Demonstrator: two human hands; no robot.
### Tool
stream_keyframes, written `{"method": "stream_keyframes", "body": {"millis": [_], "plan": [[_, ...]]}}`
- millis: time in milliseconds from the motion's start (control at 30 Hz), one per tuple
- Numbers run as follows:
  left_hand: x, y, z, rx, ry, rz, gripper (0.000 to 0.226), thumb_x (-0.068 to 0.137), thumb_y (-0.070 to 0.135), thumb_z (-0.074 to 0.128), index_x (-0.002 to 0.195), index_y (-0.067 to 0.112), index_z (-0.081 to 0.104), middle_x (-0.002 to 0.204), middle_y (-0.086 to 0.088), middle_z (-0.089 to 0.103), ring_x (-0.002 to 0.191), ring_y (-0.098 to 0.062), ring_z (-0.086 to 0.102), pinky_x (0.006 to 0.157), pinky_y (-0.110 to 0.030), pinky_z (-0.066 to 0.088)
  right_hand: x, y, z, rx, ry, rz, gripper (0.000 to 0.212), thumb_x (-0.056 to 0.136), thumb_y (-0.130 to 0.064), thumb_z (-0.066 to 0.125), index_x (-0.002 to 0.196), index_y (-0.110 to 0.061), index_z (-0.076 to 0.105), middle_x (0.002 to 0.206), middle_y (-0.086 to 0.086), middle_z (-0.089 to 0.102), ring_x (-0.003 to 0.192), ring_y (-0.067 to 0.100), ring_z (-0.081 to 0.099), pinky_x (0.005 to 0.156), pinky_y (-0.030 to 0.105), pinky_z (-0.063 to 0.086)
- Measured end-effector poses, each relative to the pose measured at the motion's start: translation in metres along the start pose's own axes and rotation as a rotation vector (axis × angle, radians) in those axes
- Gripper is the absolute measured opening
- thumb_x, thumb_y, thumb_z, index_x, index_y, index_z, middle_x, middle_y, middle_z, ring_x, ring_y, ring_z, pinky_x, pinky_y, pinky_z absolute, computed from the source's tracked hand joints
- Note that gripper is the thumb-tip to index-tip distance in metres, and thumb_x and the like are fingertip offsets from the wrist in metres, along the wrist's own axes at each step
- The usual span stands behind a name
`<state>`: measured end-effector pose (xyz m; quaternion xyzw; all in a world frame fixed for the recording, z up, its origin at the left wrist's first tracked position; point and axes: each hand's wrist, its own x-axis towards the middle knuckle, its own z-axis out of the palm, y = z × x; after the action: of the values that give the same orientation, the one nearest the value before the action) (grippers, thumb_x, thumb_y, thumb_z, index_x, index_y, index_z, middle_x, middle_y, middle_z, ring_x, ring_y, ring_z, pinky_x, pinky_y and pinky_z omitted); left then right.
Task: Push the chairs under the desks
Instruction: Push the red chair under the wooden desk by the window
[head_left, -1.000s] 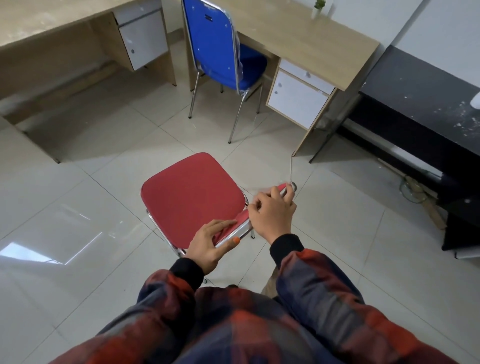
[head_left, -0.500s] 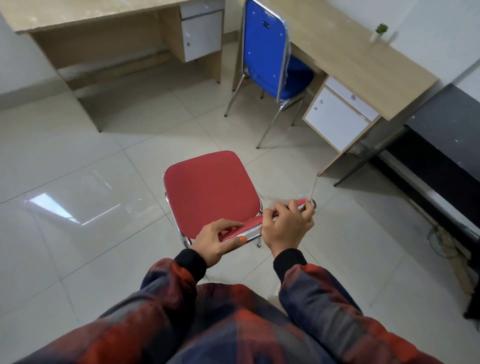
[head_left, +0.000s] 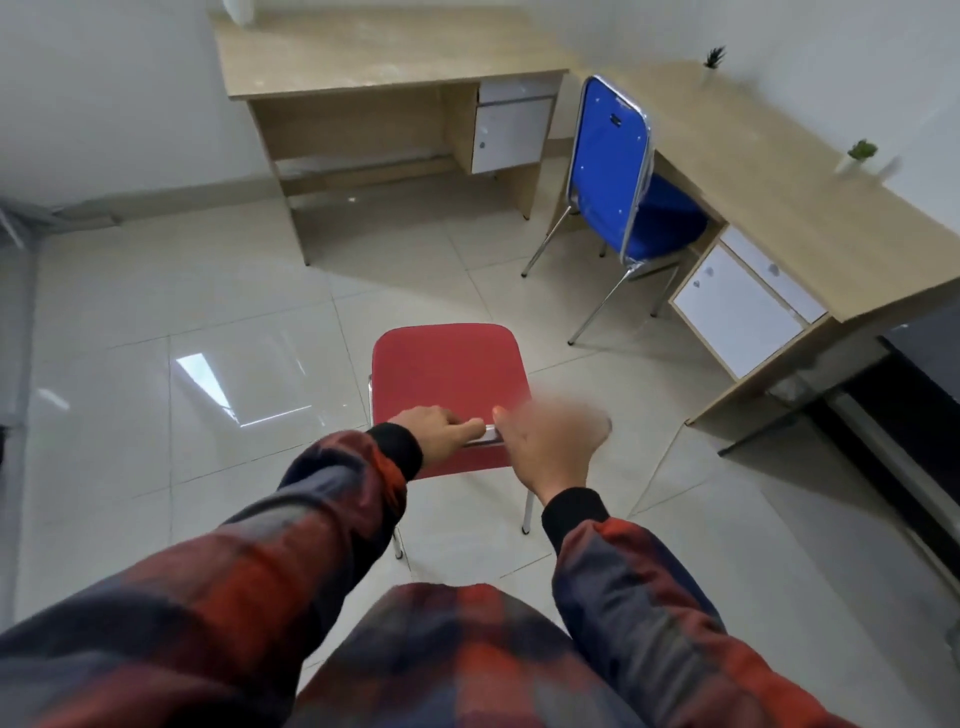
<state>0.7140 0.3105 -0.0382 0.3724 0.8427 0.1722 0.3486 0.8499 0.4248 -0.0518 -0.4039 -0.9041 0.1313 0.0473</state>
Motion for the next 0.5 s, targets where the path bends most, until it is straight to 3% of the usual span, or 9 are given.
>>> {"method": "stream_keyframes", "body": {"millis": [100, 200, 333, 500], "plan": [[-0.006, -0.003, 0.006, -0.046, 0.071, -0.114, 0.053, 0.090, 0.061, 0.038, 0.098, 0.021, 0.071, 0.100, -0.005, 0.066, 0.092, -0.027, 0.059, 0.082, -0.034, 0.047, 0.000, 0.011, -0.011, 0.031, -0.096, -0.050, 0.053, 0.092, -0.074, 0.036, 0.086, -0.033, 0.069, 0.106, -0.008, 0.061, 0.114, 0.022, 0.045, 0.106, 0.052, 0.017], [-0.019, 0.000, 0.020, -0.060, 0.133, -0.167, 0.056, 0.087, 0.059, 0.039, 0.085, 0.014, 0.072, 0.085, -0.009, 0.069, 0.083, -0.029, 0.063, 0.077, -0.035, 0.051, -0.006, 0.023, -0.023, 0.035, -0.174, -0.100, 0.053, 0.090, -0.077, 0.039, 0.090, -0.035, 0.071, 0.109, -0.007, 0.062, 0.117, 0.022, 0.046, 0.106, 0.050, 0.020], [-0.038, 0.006, 0.040, -0.068, 0.246, -0.210, 0.054, 0.087, 0.055, 0.042, 0.078, 0.009, 0.069, 0.076, -0.011, 0.068, 0.075, -0.029, 0.062, 0.067, -0.032, 0.048, -0.007, 0.040, -0.033, 0.031, -0.251, -0.179, 0.059, 0.085, -0.083, 0.040, 0.097, -0.037, 0.075, 0.107, -0.006, 0.066, 0.112, 0.023, 0.053, 0.095, 0.043, 0.028], [-0.053, 0.014, 0.055, -0.142, 0.343, -0.251, 0.050, 0.086, 0.053, 0.044, 0.059, 0.012, 0.057, 0.057, -0.002, 0.054, 0.060, -0.025, 0.053, 0.058, -0.030, 0.042, 0.002, 0.046, -0.037, 0.053, -0.291, -0.223, 0.060, 0.083, -0.083, 0.044, 0.096, -0.034, 0.075, 0.098, -0.012, 0.071, 0.101, 0.016, 0.059, 0.089, 0.039, 0.032]]}}
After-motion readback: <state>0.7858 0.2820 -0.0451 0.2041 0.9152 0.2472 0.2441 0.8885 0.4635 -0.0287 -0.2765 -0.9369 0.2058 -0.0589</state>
